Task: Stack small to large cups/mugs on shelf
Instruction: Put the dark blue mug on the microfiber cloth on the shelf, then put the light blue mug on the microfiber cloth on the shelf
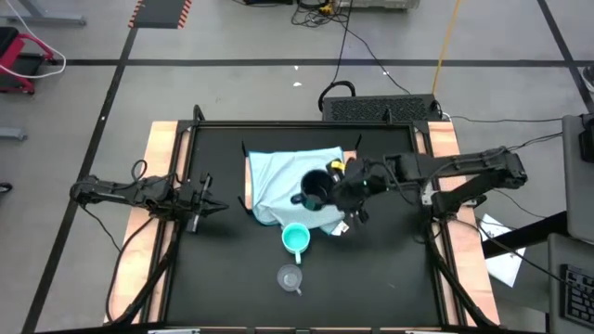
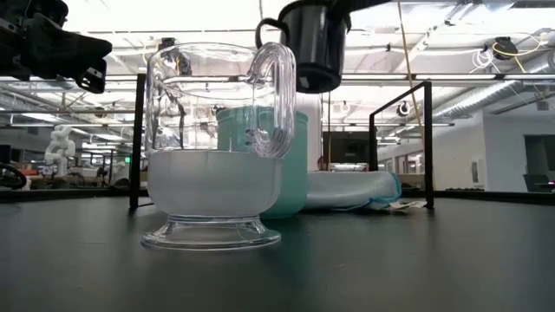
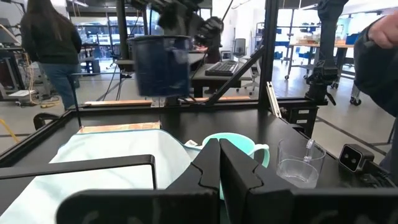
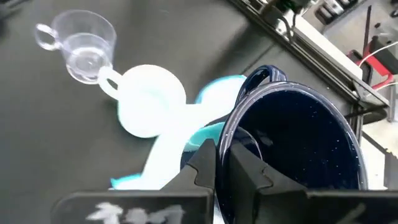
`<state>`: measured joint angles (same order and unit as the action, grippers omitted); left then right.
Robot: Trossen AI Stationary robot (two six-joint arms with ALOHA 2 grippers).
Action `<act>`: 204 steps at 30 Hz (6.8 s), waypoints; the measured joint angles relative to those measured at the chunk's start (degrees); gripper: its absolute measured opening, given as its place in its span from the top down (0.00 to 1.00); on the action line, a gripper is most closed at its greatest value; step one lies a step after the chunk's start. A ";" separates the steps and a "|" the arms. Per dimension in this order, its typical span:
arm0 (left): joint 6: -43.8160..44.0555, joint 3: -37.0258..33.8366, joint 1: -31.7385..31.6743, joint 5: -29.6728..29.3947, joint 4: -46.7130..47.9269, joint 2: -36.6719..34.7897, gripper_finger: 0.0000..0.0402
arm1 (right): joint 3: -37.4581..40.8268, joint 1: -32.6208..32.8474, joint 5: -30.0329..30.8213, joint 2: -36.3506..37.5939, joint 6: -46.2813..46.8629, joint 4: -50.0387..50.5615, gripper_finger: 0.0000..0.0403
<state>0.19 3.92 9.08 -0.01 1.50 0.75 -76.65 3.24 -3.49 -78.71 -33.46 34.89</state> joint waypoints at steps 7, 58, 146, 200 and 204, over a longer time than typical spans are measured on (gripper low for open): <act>-0.46 -0.01 0.00 -0.02 -0.01 0.00 0.99 | -0.02 -9.69 -6.04 -2.49 -3.08 -3.15 0.98; -1.99 -0.01 0.02 -0.78 3.24 -0.02 0.99 | -12.87 -15.53 -22.34 -29.10 -29.99 -9.93 0.98; -2.89 0.00 0.01 -1.53 6.36 -0.01 0.99 | -12.76 -9.27 -18.91 -16.17 -14.28 -3.09 0.88; -9.16 -0.02 0.02 -3.22 4.49 -0.02 0.99 | 56.33 14.38 3.40 38.88 26.06 -53.80 1.00; -10.92 -0.02 0.02 -4.89 5.52 0.00 0.99 | 57.00 14.57 3.59 38.86 27.03 -50.11 1.00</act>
<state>-10.74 3.90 9.10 -4.90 7.02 0.75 -19.64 17.80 0.10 -39.86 -6.43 -15.22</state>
